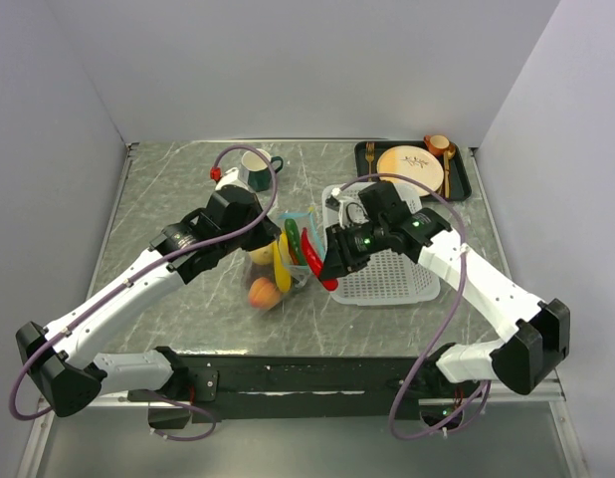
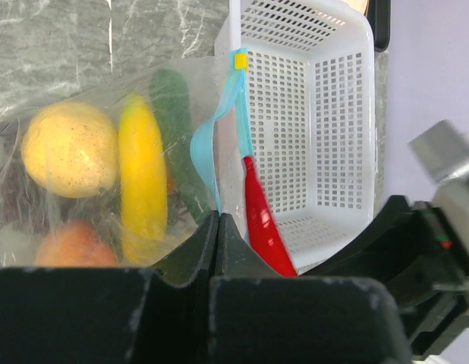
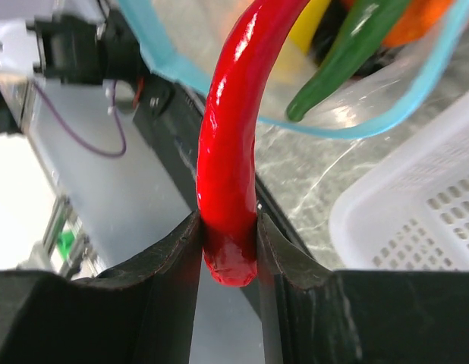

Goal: Place the food in the zip-top bag and seal the zipper
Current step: Place the fake vegetable in the zipper food storage bag.

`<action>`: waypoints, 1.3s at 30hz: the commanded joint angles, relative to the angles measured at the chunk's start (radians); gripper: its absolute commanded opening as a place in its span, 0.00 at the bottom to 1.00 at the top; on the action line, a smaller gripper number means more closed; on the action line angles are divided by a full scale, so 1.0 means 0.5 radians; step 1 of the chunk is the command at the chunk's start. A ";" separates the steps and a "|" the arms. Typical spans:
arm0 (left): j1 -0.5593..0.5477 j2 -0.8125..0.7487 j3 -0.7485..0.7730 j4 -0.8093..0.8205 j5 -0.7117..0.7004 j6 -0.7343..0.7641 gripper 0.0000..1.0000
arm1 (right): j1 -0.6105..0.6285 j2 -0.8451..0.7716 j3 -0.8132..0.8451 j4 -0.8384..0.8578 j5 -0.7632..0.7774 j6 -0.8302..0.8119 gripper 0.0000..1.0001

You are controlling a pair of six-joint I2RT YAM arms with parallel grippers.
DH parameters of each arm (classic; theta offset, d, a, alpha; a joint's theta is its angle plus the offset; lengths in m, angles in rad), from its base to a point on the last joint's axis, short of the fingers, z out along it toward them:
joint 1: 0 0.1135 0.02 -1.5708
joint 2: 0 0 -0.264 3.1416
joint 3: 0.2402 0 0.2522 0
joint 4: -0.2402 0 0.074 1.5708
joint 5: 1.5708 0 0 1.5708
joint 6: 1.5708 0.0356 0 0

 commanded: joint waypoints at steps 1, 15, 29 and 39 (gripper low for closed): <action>-0.008 -0.026 0.023 0.060 -0.003 0.003 0.01 | 0.034 0.099 0.106 -0.127 -0.162 -0.175 0.25; -0.005 -0.038 -0.004 0.054 0.067 0.043 0.01 | 0.034 0.550 0.514 -0.213 -0.251 -0.298 0.25; -0.008 0.023 0.008 0.072 0.205 0.108 0.01 | 0.025 0.787 0.787 -0.128 -0.002 -0.050 0.26; -0.008 0.029 0.023 0.069 0.199 0.114 0.01 | 0.065 0.820 0.710 -0.054 0.123 0.052 0.28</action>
